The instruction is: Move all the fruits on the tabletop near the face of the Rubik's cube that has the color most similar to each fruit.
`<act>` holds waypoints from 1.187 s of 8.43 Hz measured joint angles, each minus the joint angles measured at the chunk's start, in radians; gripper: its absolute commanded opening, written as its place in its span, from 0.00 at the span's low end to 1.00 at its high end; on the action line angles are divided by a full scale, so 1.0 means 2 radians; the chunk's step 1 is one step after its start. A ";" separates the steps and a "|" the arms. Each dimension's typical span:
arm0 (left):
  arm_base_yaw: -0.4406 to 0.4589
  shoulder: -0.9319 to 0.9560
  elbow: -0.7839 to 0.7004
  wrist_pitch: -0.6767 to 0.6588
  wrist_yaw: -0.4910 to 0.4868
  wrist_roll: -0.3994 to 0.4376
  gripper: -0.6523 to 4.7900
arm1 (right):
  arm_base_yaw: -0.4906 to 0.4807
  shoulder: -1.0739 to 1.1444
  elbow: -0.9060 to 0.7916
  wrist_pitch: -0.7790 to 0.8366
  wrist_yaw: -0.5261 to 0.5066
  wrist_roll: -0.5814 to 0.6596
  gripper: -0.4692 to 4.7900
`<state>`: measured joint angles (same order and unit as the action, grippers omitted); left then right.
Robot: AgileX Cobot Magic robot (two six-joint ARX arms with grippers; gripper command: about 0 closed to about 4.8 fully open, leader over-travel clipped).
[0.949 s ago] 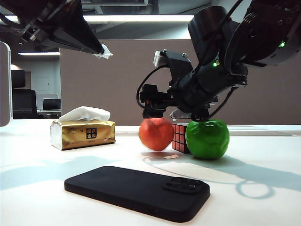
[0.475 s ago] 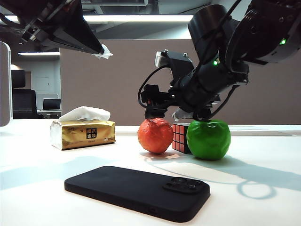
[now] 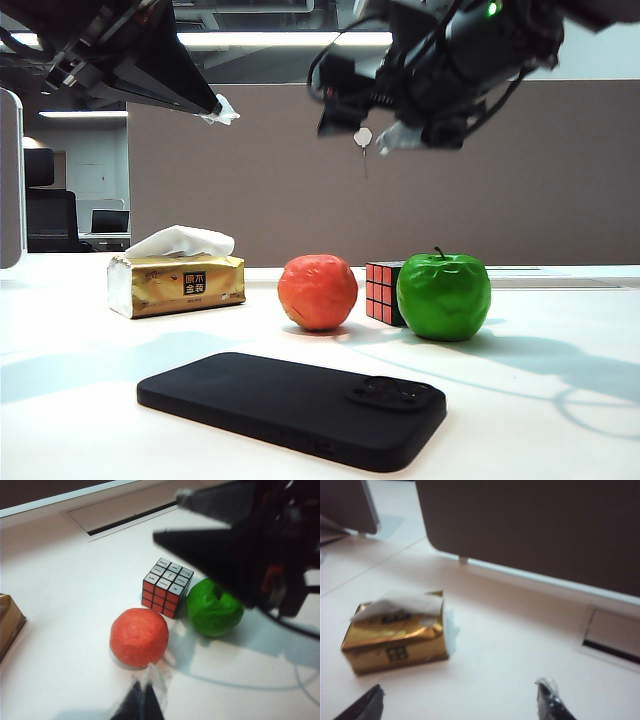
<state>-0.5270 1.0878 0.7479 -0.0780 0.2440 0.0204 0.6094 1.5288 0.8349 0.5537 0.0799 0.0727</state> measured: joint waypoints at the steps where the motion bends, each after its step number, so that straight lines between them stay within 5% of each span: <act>1: 0.000 -0.002 0.000 0.000 -0.010 0.000 0.11 | -0.023 -0.134 0.000 -0.081 0.152 -0.033 0.15; 3: 0.006 -0.028 0.000 0.002 -0.039 -0.002 0.11 | -0.054 -0.228 0.000 -0.187 0.159 -0.036 0.09; 5: 0.058 -0.087 0.000 0.005 -0.045 -0.012 0.11 | -0.077 -0.354 -0.001 -0.280 0.137 -0.052 0.09; 7: 0.090 -0.216 0.000 -0.057 -0.049 -0.017 0.11 | -0.077 -0.612 -0.015 -0.519 0.079 -0.071 0.09; 10: 0.090 -0.282 -0.020 -0.101 -0.071 -0.012 0.11 | -0.077 -0.744 -0.070 -0.537 0.103 -0.068 0.09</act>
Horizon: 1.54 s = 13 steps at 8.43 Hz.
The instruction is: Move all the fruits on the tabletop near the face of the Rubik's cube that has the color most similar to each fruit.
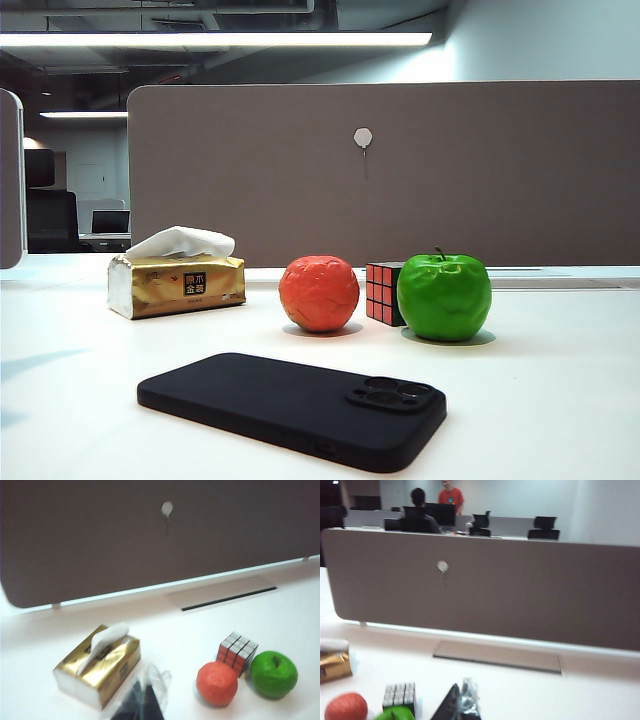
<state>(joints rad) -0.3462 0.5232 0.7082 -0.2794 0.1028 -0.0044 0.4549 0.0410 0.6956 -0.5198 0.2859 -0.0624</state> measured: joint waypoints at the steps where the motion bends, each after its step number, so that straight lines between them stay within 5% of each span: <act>1: 0.000 -0.011 -0.004 -0.010 -0.003 -0.001 0.11 | 0.000 -0.013 -0.007 -0.011 0.003 0.002 0.09; 4: 0.000 -0.141 -0.064 -0.048 -0.031 -0.047 0.11 | 0.002 -0.019 -0.082 -0.037 0.003 0.005 0.09; 8: 0.000 -0.255 -0.080 -0.132 -0.033 -0.066 0.11 | 0.002 -0.019 -0.221 0.166 -0.001 0.022 0.09; 13: 0.000 -0.260 -0.101 -0.174 0.015 -0.077 0.11 | 0.000 -0.019 -0.300 0.204 -0.014 0.043 0.09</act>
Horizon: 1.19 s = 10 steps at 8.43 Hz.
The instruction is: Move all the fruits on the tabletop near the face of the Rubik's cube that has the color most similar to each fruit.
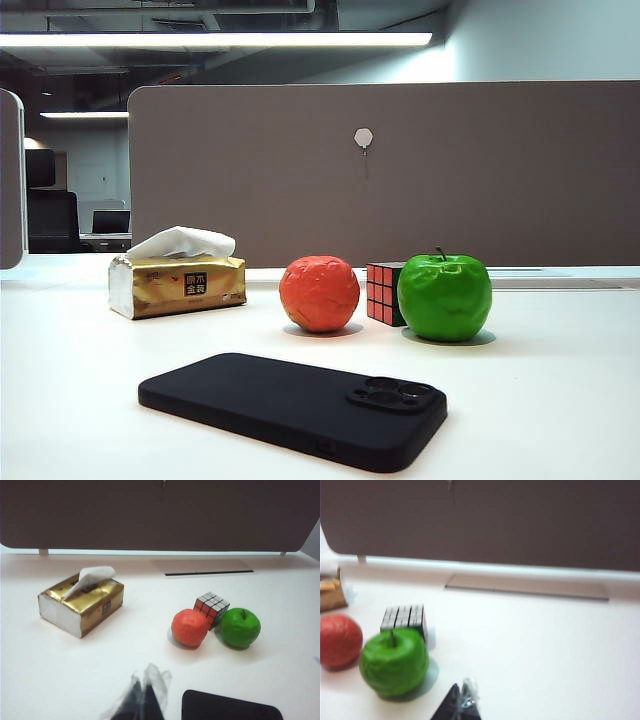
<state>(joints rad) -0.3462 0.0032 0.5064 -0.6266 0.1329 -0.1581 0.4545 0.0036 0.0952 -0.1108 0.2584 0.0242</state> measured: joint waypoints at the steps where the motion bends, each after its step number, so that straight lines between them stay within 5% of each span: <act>1: 0.000 0.000 -0.056 0.033 0.012 -0.009 0.11 | 0.000 0.000 -0.045 0.050 -0.006 0.020 0.09; 5: 0.000 0.000 -0.172 0.167 0.010 -0.078 0.11 | 0.000 0.000 -0.045 0.071 0.009 0.011 0.09; 7: -0.001 0.002 -0.237 0.201 0.055 0.079 0.11 | 0.000 0.000 -0.045 0.058 0.009 0.011 0.09; 10: -0.001 0.002 -0.245 0.219 -0.027 0.113 0.11 | 0.000 0.000 -0.045 0.057 0.056 0.010 0.09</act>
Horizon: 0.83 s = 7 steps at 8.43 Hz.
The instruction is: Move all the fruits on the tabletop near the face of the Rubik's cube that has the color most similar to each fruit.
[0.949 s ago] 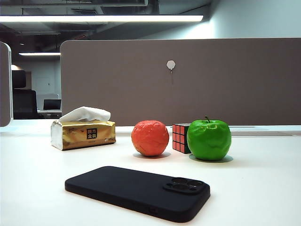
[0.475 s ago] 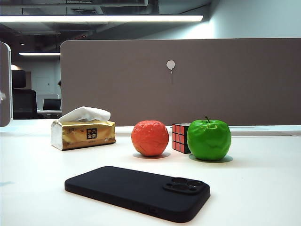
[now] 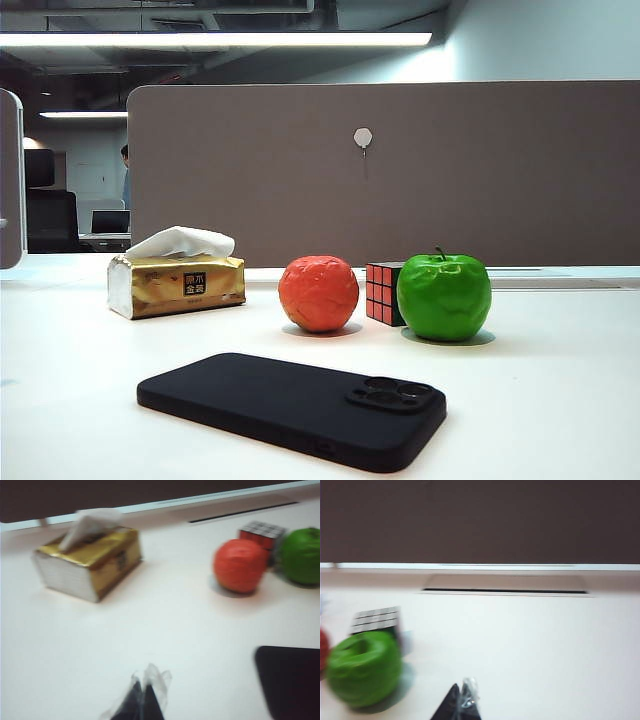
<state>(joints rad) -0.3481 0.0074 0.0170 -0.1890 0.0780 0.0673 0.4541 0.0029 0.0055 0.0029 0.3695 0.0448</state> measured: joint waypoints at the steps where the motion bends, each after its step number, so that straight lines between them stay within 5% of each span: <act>1: 0.000 0.000 0.000 0.000 -0.011 0.001 0.11 | 0.000 0.000 0.000 0.002 0.009 0.000 0.09; 3: 0.001 0.000 -0.001 0.000 -0.027 0.004 0.11 | -0.011 0.000 0.000 0.016 0.013 -0.009 0.09; 4: 0.001 0.000 -0.001 0.000 -0.043 0.012 0.11 | -0.056 0.000 0.000 0.026 -0.035 -0.020 0.09; 5: 0.001 0.000 -0.002 0.007 -0.091 0.013 0.11 | -0.143 0.000 0.000 0.045 -0.137 -0.019 0.09; 6: 0.002 0.000 -0.002 0.007 -0.094 0.013 0.11 | -0.153 0.000 0.000 0.053 -0.151 -0.018 0.09; 7: 0.143 0.000 -0.003 0.029 -0.022 -0.015 0.11 | -0.159 0.000 0.000 0.075 -0.172 -0.018 0.09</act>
<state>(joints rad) -0.0628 0.0071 0.0109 -0.1310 0.0338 0.0364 0.1360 0.0029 0.0055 0.1532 0.0254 0.0082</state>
